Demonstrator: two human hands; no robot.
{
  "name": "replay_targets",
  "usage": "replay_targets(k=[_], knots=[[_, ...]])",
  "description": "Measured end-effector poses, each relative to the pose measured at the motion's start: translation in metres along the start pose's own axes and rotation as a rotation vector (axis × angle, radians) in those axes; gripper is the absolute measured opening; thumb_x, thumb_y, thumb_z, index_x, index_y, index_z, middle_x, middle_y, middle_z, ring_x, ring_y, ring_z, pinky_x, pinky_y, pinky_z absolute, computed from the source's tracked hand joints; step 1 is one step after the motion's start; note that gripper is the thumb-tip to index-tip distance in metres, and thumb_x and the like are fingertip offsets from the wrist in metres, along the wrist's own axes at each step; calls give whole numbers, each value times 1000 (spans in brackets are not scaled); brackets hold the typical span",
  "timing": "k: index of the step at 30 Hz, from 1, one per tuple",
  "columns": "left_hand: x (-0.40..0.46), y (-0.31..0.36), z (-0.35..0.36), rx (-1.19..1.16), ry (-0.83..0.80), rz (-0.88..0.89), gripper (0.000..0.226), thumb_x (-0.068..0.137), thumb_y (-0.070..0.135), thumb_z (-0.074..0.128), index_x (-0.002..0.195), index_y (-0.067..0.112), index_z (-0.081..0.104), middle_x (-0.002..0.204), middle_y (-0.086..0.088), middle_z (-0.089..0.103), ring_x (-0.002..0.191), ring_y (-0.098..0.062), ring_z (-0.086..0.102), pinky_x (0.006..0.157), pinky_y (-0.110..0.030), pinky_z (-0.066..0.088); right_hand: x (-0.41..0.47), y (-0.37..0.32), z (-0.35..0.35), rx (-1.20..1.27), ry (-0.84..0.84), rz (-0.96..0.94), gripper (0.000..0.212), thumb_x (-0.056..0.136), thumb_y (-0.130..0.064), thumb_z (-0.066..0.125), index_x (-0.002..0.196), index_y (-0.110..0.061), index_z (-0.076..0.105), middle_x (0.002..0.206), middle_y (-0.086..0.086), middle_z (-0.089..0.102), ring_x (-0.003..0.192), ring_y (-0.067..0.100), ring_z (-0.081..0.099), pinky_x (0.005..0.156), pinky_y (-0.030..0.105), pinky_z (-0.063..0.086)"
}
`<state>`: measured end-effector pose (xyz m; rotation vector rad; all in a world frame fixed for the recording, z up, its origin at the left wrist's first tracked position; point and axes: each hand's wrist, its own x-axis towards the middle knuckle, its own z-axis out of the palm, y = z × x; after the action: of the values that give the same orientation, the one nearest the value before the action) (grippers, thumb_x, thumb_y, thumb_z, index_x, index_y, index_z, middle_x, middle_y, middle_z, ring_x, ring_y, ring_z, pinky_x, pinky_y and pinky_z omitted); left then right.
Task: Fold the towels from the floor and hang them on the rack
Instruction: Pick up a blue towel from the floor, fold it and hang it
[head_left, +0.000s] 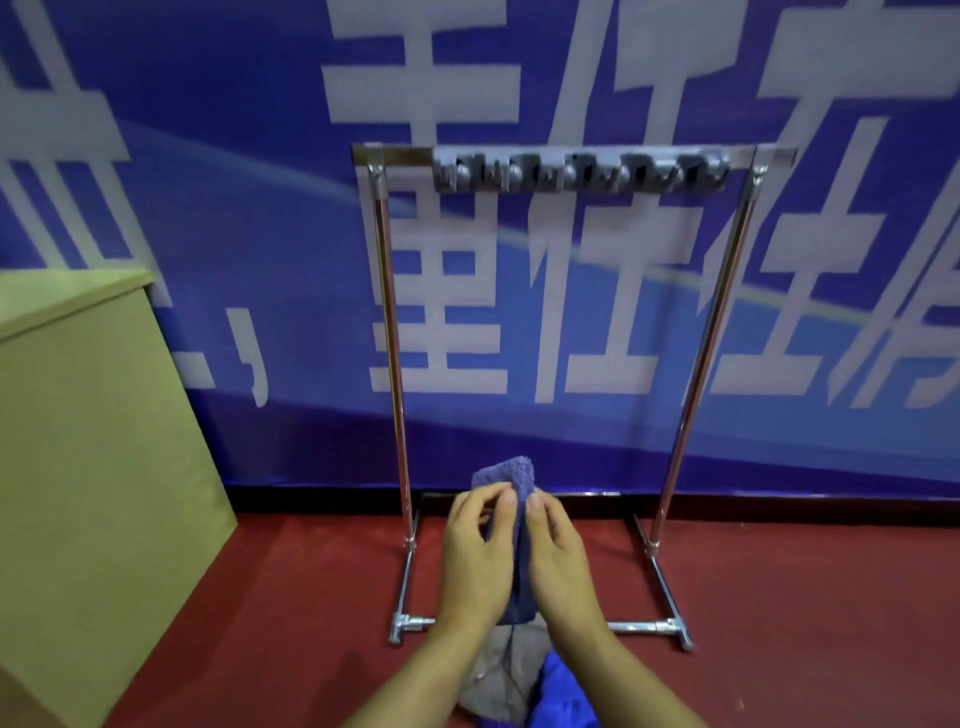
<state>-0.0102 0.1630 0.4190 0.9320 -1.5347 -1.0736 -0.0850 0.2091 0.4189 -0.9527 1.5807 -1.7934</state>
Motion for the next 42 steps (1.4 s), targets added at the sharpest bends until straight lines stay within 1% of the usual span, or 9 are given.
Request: replay_targets(k=[5,8,12,19,25,33,35,37,42], knots=[[29,54,-7,-249,18,-84,32,86,34,79,116,29,72,118,5,72,110,-7,69,95,-30,54,11,-60,10,170,-48,-18,27,104,-21,52,127,-20,66,117,-5,74,109,9,70,89,21,55],[43,95,-21,-328,20,-97,34,88,27,78,121,19,73,112,4,77,107,-11,71,95,-35,56,16,-102,20,185,-47,-59,23,103,-20,55,119,-16,71,111,0,76,106,17,71,91,30,57],[62,148,-43,-335,9,-34,10,94,23,70,101,21,77,89,5,79,87,-10,75,70,-19,56,29,-154,36,123,-32,-125,16,100,-20,61,104,-18,77,98,1,78,98,18,73,87,34,59],[116,197,-62,-220,29,83,20,101,24,60,116,23,73,89,15,73,77,10,68,60,-8,49,69,-221,56,-61,-89,-262,13,101,-26,60,105,-31,72,102,-8,75,97,11,71,89,39,59],[166,209,-60,-129,52,180,25,99,25,63,122,21,72,92,18,72,90,-1,69,77,-24,57,110,-241,62,-117,12,-336,13,101,-19,60,109,-23,70,92,-18,68,89,3,67,84,30,57],[256,210,-63,15,194,339,27,97,20,65,123,19,73,107,6,75,99,-9,69,76,-15,53,194,-255,71,-323,115,-506,23,102,-19,57,118,-19,74,100,-3,74,89,11,67,80,31,56],[277,216,-61,60,216,395,27,98,21,64,124,22,72,107,8,74,99,-8,67,69,-8,50,215,-262,75,-355,140,-569,23,102,-18,55,114,-19,75,93,-4,73,84,8,65,72,25,52],[297,220,-60,104,235,452,28,99,22,62,125,22,72,112,5,75,102,-9,67,74,-12,50,234,-268,79,-396,170,-621,24,103,-19,53,111,-20,75,84,-6,70,76,7,62,65,20,46],[343,214,-62,235,293,508,28,100,27,61,126,26,71,112,1,76,101,-15,69,74,-22,53,277,-266,89,-486,172,-628,25,103,-24,51,111,-28,74,86,1,71,86,25,64,74,40,53]])
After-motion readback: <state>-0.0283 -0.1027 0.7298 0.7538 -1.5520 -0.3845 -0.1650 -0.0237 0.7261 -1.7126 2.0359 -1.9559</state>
